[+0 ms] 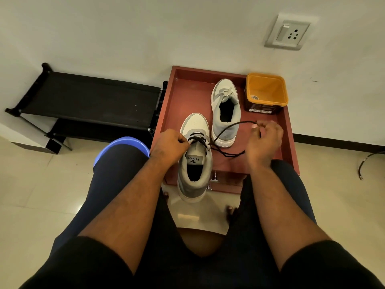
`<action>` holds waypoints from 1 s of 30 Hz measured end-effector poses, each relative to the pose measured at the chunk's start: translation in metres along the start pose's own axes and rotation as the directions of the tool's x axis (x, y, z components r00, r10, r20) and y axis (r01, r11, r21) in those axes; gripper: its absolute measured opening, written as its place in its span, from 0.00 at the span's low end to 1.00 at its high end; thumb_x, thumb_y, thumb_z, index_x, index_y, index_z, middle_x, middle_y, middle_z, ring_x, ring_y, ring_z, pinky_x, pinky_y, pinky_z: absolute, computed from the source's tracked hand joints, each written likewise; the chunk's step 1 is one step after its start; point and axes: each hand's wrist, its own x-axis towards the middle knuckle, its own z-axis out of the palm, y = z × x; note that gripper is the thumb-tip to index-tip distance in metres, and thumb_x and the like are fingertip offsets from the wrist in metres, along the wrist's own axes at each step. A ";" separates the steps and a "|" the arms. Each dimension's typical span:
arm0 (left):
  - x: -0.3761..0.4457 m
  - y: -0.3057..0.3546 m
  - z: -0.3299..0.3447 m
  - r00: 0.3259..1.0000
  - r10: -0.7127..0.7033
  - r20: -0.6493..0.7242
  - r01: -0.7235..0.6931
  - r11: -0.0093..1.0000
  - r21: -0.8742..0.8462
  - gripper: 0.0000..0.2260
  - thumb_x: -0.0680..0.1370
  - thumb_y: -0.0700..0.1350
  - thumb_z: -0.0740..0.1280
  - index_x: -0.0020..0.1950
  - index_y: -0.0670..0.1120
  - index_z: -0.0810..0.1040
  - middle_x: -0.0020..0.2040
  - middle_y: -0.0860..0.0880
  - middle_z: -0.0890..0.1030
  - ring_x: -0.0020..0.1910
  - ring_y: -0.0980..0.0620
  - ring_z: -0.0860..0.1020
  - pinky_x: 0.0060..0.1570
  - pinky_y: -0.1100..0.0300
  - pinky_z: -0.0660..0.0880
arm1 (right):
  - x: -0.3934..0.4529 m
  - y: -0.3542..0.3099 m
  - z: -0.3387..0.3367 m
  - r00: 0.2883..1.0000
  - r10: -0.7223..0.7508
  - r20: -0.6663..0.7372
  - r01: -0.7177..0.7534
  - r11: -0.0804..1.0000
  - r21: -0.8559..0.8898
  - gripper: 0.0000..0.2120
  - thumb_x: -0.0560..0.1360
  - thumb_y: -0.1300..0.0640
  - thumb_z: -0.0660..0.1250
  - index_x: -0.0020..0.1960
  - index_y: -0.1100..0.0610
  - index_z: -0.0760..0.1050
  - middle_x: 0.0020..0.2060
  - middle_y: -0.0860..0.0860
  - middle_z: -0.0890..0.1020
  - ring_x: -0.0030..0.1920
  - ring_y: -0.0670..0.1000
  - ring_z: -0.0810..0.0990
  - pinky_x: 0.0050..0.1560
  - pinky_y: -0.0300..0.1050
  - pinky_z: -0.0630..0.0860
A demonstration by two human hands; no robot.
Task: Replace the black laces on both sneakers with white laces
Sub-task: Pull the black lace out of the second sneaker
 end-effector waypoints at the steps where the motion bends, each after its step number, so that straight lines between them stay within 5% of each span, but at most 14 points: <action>1: 0.001 0.000 0.000 1.000 0.000 0.000 0.000 1.000 0.002 0.06 0.76 0.42 0.69 0.41 0.44 0.84 0.35 0.48 0.82 0.38 0.49 0.81 0.40 0.56 0.79 | -0.004 -0.004 0.001 0.996 -0.060 0.060 0.062 0.997 -0.034 0.17 0.77 0.55 0.66 0.65 0.56 0.73 0.68 0.56 0.70 0.69 0.55 0.67 0.71 0.54 0.64; 4: 0.003 -0.001 0.003 1.000 0.001 -0.013 -0.001 1.000 0.022 0.05 0.75 0.42 0.69 0.45 0.43 0.84 0.40 0.48 0.83 0.40 0.50 0.81 0.45 0.55 0.80 | -0.034 -0.015 0.013 0.872 -0.341 0.352 0.406 0.904 -0.130 0.25 0.76 0.50 0.67 0.71 0.52 0.68 0.73 0.55 0.64 0.73 0.56 0.60 0.70 0.50 0.58; 6: 0.001 0.002 0.004 0.996 0.057 -0.070 -0.051 0.996 0.080 0.07 0.75 0.44 0.70 0.53 0.46 0.81 0.51 0.49 0.80 0.48 0.53 0.77 0.50 0.59 0.76 | -0.054 -0.018 0.025 0.759 -0.457 0.464 0.581 0.797 -0.164 0.20 0.74 0.49 0.69 0.64 0.52 0.75 0.67 0.55 0.70 0.67 0.56 0.67 0.65 0.53 0.66; 8: -0.001 0.005 0.007 0.982 0.166 -0.086 -0.148 0.971 0.186 0.17 0.75 0.45 0.71 0.63 0.51 0.75 0.61 0.49 0.72 0.58 0.52 0.72 0.56 0.61 0.70 | -0.064 -0.019 0.032 0.725 -0.485 0.489 0.625 0.761 -0.172 0.15 0.73 0.51 0.70 0.58 0.54 0.78 0.55 0.54 0.75 0.55 0.55 0.73 0.56 0.55 0.74; 12: 0.001 0.006 0.014 0.980 0.196 0.033 -0.196 0.926 0.322 0.17 0.77 0.48 0.69 0.66 0.55 0.76 0.72 0.50 0.66 0.69 0.49 0.65 0.66 0.52 0.67 | -0.057 -0.012 0.028 0.725 -0.363 0.585 0.479 0.876 -0.050 0.11 0.76 0.55 0.67 0.58 0.57 0.79 0.47 0.51 0.75 0.47 0.47 0.71 0.49 0.44 0.74; 17: 0.005 0.007 0.022 0.959 0.283 0.001 -0.266 0.900 0.345 0.06 0.78 0.45 0.66 0.55 0.48 0.80 0.61 0.50 0.74 0.59 0.51 0.71 0.59 0.52 0.73 | -0.052 -0.010 0.024 0.742 -0.278 0.610 0.391 0.919 -0.056 0.08 0.76 0.56 0.68 0.53 0.57 0.81 0.44 0.51 0.79 0.45 0.48 0.74 0.47 0.43 0.73; 22: 0.008 0.005 0.024 0.959 0.079 -0.273 -0.113 0.987 -0.110 0.05 0.80 0.40 0.63 0.46 0.49 0.71 0.50 0.48 0.74 0.50 0.48 0.76 0.43 0.66 0.70 | -0.053 -0.006 0.028 0.789 -0.233 0.569 0.277 0.961 0.009 0.09 0.75 0.56 0.69 0.53 0.58 0.81 0.45 0.51 0.83 0.46 0.49 0.79 0.50 0.45 0.76; 24: 0.008 0.004 0.020 0.952 0.146 -0.268 -0.159 0.987 -0.029 0.04 0.79 0.42 0.65 0.51 0.49 0.72 0.57 0.47 0.73 0.57 0.48 0.74 0.51 0.62 0.72 | -0.053 -0.006 0.028 0.792 -0.229 0.566 0.266 0.964 0.017 0.09 0.75 0.56 0.70 0.53 0.58 0.81 0.45 0.51 0.83 0.46 0.49 0.80 0.51 0.45 0.76; 27: 0.007 0.006 0.020 0.948 0.318 -0.032 -0.304 0.928 0.213 0.15 0.77 0.49 0.67 0.63 0.53 0.72 0.75 0.47 0.60 0.75 0.44 0.57 0.69 0.48 0.62 | -0.053 -0.007 0.027 0.783 -0.227 0.580 0.257 0.966 0.031 0.09 0.75 0.55 0.69 0.53 0.57 0.81 0.45 0.50 0.83 0.45 0.48 0.80 0.49 0.45 0.77; 30: 0.006 0.004 0.028 0.962 0.264 0.069 -0.269 0.879 0.395 0.10 0.78 0.52 0.66 0.60 0.54 0.78 0.78 0.50 0.55 0.77 0.44 0.49 0.71 0.40 0.55 | -0.053 -0.007 0.025 0.775 -0.225 0.591 0.234 0.970 0.061 0.09 0.75 0.53 0.69 0.53 0.57 0.82 0.45 0.50 0.84 0.45 0.48 0.80 0.49 0.46 0.78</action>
